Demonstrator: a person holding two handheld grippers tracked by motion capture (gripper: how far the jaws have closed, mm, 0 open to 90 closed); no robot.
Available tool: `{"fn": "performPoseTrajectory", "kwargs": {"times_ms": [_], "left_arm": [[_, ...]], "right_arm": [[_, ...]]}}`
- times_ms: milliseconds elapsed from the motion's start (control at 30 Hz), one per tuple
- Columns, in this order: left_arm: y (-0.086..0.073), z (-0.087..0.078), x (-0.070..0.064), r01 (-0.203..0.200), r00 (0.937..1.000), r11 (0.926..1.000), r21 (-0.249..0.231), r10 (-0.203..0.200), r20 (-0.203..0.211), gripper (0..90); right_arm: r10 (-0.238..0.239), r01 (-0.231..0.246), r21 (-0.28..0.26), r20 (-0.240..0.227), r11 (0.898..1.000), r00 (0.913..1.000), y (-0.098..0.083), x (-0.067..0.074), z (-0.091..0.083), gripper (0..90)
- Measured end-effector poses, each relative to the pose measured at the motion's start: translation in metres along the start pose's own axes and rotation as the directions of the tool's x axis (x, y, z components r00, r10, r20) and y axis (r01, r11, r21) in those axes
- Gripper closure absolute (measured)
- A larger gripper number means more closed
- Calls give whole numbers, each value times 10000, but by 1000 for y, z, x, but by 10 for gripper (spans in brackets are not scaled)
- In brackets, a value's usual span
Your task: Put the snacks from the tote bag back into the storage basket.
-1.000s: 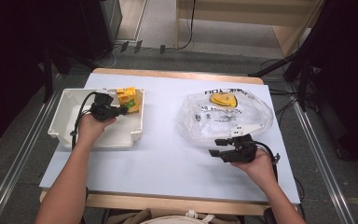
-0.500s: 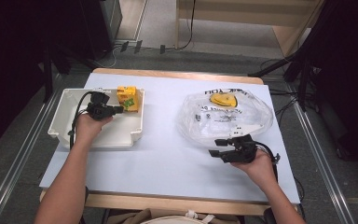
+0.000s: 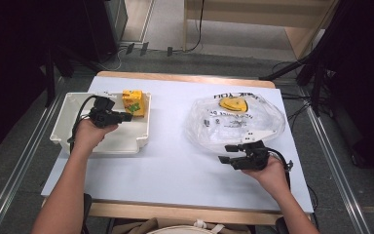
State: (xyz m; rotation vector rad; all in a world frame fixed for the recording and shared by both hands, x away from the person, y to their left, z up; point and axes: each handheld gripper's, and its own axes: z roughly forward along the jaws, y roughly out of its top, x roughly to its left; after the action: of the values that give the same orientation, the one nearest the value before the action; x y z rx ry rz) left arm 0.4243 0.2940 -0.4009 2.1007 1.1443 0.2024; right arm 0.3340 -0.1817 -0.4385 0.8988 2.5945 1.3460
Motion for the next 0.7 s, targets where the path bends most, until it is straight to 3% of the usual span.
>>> {"fn": "performPoseTrajectory", "kwargs": {"times_ms": [200,400,700], "left_arm": [[9,-3,-22,-475,9976,9989,7,474,508,723],[14,-6,-35,-680,9952,9977,-61,683,703,667],[26,-5,-63,-1285,9861,9917,26,1275,1068,518]], "right_arm": [[-20,20,-30,12,10000,10000,0,0,-1,470],[-22,22,-46,9,10000,10000,0,-1,-1,464],[-9,9,11,-5,10000,10000,0,0,-1,464]]}}
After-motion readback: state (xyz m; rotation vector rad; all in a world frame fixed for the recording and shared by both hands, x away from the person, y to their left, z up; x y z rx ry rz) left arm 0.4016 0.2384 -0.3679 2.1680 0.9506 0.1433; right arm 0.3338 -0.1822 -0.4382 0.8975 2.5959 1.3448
